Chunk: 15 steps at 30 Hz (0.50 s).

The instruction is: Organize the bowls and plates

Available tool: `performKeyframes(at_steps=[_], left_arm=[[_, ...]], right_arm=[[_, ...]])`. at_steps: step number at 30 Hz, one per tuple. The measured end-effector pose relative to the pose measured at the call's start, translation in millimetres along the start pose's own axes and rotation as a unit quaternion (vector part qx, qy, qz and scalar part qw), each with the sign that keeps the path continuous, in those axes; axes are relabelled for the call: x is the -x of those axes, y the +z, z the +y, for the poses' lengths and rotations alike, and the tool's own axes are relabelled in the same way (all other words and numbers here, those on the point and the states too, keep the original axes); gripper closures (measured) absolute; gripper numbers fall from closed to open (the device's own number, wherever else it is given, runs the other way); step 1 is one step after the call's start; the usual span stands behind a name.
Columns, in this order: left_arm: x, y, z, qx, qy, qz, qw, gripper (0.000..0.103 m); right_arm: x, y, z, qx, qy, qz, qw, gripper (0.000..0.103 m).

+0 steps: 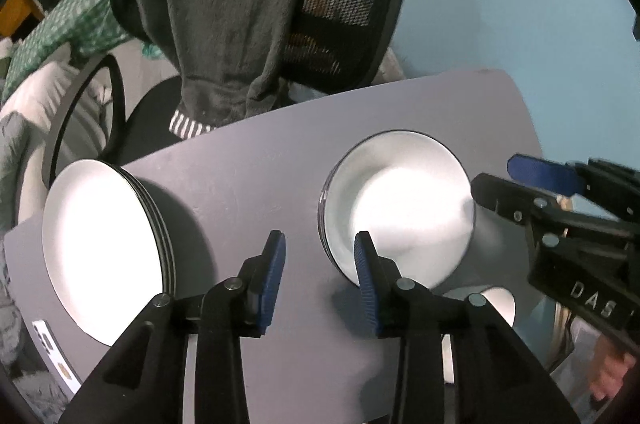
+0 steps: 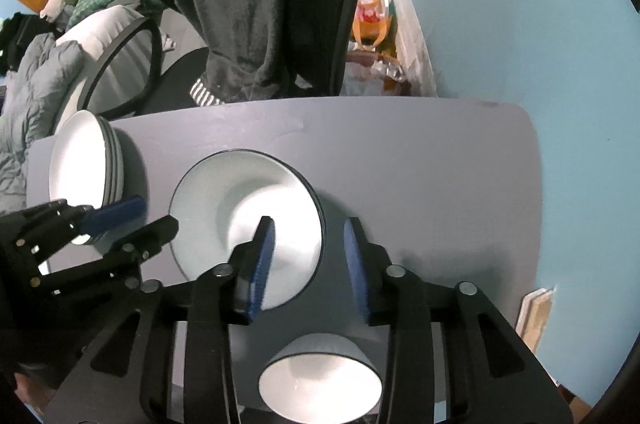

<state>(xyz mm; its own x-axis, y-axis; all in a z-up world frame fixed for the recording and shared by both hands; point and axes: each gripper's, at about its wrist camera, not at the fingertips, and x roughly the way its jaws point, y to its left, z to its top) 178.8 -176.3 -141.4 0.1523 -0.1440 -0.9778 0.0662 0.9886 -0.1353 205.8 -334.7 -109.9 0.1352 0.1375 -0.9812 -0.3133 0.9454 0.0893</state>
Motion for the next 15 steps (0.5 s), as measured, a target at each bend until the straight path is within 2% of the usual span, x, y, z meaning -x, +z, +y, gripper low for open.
performKeyframes(at_steps=[11, 14, 15], left_arm=[[34.3, -21.9, -7.0, -0.035, -0.029, -0.031, 0.9985, 0.066], [40.6, -26.1, -10.9, -0.053, -0.026, -0.04, 0.9975, 0.054], [42.5, -27.7, -11.7, -0.058, -0.026, -0.044, 0.997, 0.053]], right_arm=[[33.7, -24.2, 1.2, -0.01, -0.013, -0.027, 0.999, 0.05], [38.2, -33.1, 1.0, -0.021, -0.012, -0.03, 0.999, 0.045], [39.0, -36.0, 0.2, -0.024, -0.011, -0.029, 0.999, 0.044]])
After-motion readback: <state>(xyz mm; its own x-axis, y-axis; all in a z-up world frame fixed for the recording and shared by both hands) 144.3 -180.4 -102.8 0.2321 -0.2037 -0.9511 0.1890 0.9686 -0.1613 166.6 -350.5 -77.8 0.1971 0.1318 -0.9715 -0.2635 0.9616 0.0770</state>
